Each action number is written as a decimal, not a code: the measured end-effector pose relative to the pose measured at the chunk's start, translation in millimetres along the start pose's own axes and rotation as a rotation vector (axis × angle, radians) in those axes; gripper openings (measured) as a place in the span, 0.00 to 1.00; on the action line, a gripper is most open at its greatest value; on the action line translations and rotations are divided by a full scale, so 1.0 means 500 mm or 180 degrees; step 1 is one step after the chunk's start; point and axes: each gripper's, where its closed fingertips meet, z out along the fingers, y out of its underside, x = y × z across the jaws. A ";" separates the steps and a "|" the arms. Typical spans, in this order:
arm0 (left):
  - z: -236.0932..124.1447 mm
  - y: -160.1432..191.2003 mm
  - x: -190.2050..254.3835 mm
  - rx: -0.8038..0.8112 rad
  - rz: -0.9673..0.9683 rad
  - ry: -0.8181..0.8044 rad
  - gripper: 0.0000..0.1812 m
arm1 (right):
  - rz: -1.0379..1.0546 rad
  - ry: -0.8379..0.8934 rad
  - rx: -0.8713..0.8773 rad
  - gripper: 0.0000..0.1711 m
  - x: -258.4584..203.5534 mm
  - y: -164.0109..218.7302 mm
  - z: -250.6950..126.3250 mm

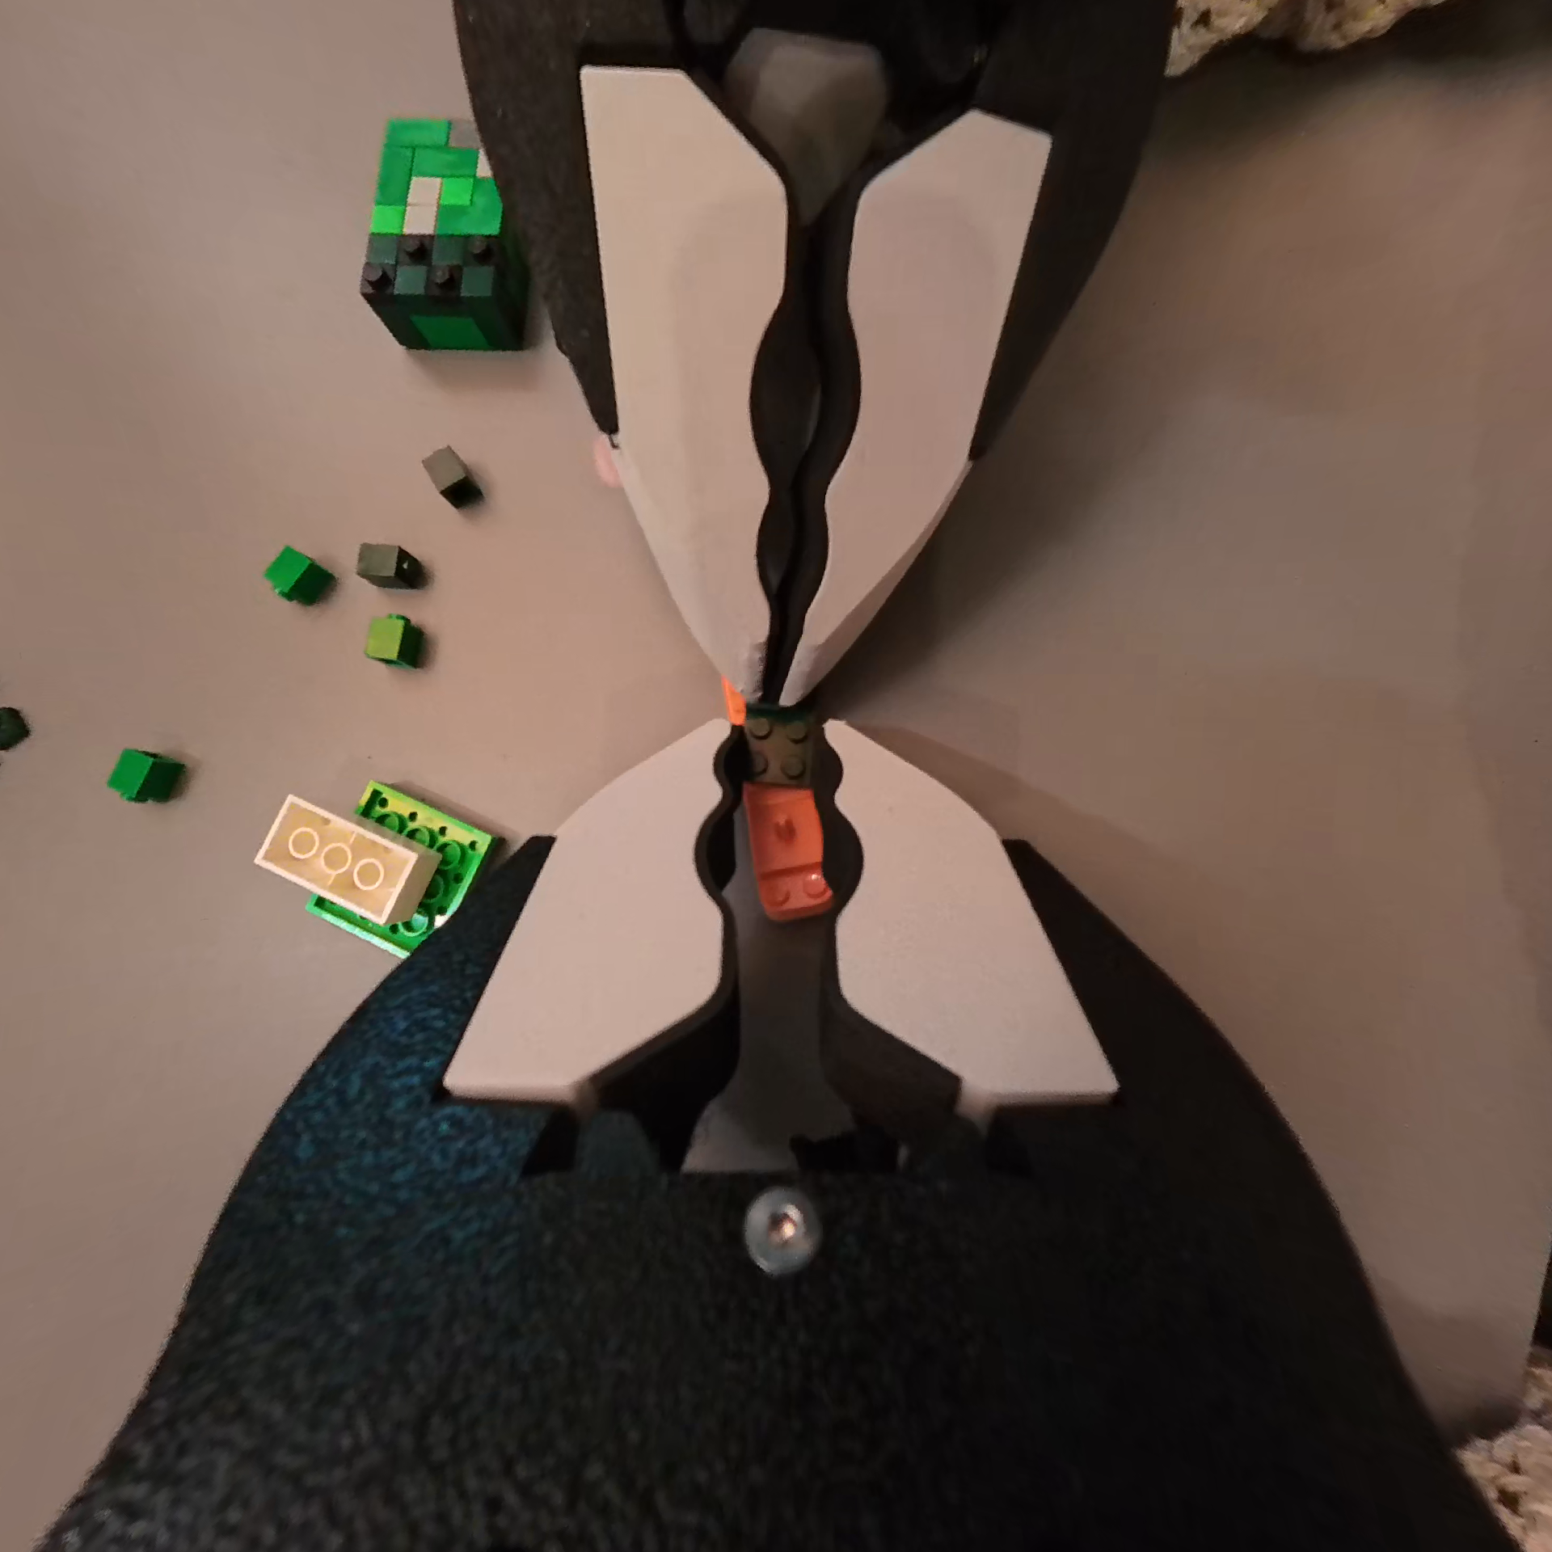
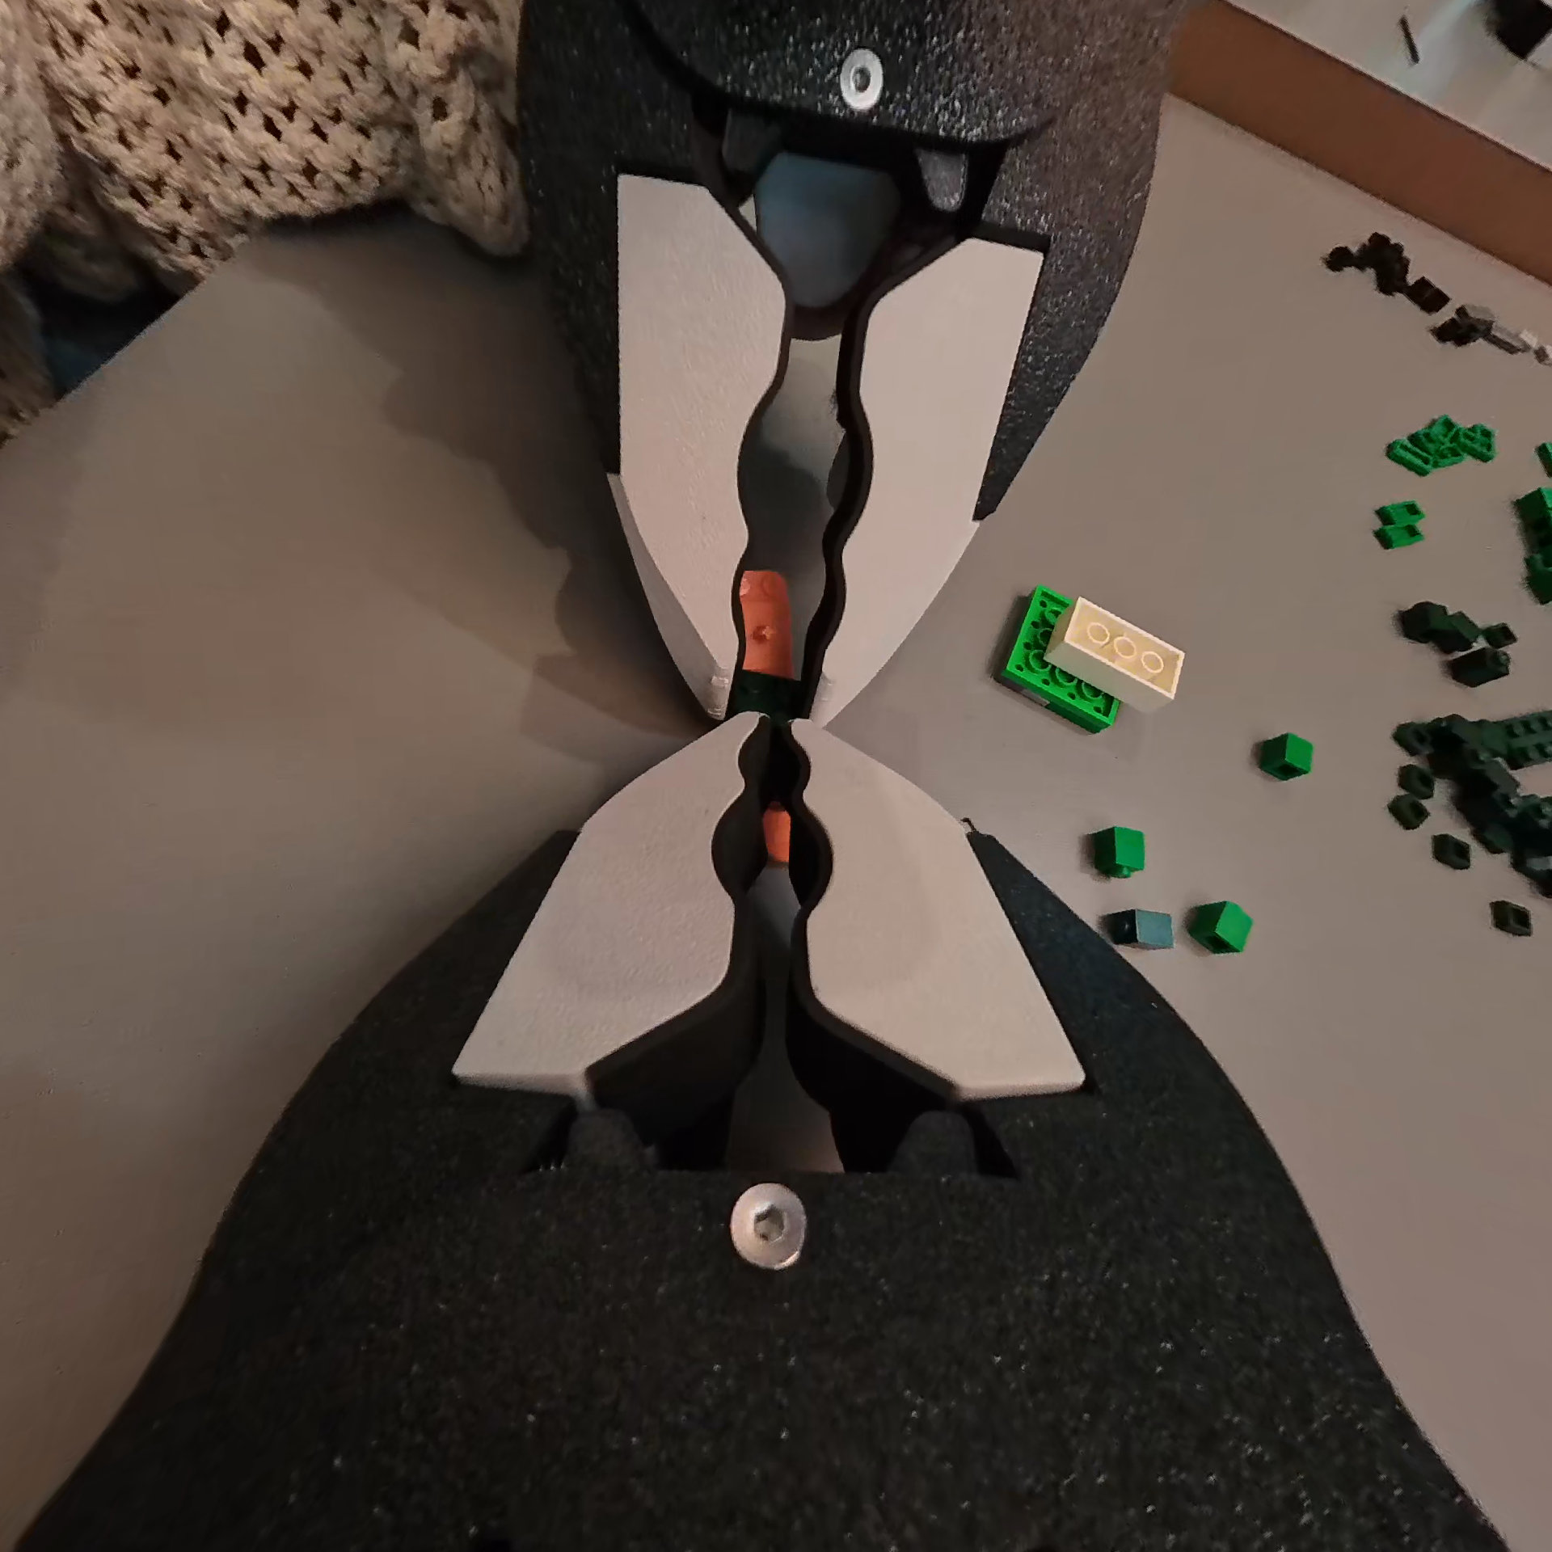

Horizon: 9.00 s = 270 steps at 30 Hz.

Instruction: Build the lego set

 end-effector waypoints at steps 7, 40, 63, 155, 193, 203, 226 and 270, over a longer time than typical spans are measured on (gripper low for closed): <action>-0.002 0.002 0.000 -0.0005 -0.0020 0.0012 0.08 | 0.0310 -0.0037 0.0404 0.01 0.016 -0.022 -0.027; -0.050 -0.022 -0.058 0.0431 -0.0604 -0.0398 0.08 | -0.2249 0.1975 -0.0585 0.22 0.074 -0.007 -0.013; -0.028 -0.016 -0.041 0.0273 -0.0687 -0.0235 0.08 | -0.2583 0.2073 -0.1004 0.05 0.088 0.001 0.015; -0.047 -0.080 -0.056 0.1170 -0.0643 -0.0310 0.08 | -0.1711 0.2093 -0.0289 0.05 0.106 -0.025 -0.036; -0.065 -0.128 -0.053 0.1494 0.0297 -0.1043 0.08 | -0.2543 0.2882 -0.0181 0.09 0.125 -0.059 -0.092; -0.073 -0.121 -0.063 0.1463 0.0275 -0.1101 0.08 | -0.2246 0.2822 -0.0186 0.08 0.138 -0.041 -0.097; -0.096 -0.037 -0.268 0.1272 -0.0539 -0.1854 0.08 | -0.0718 0.3219 0.0238 0.00 0.210 0.020 -0.188; -0.100 -0.091 -0.222 0.2126 0.0089 -0.1254 0.09 | -0.0569 0.2548 -0.0050 0.00 0.139 0.050 -0.134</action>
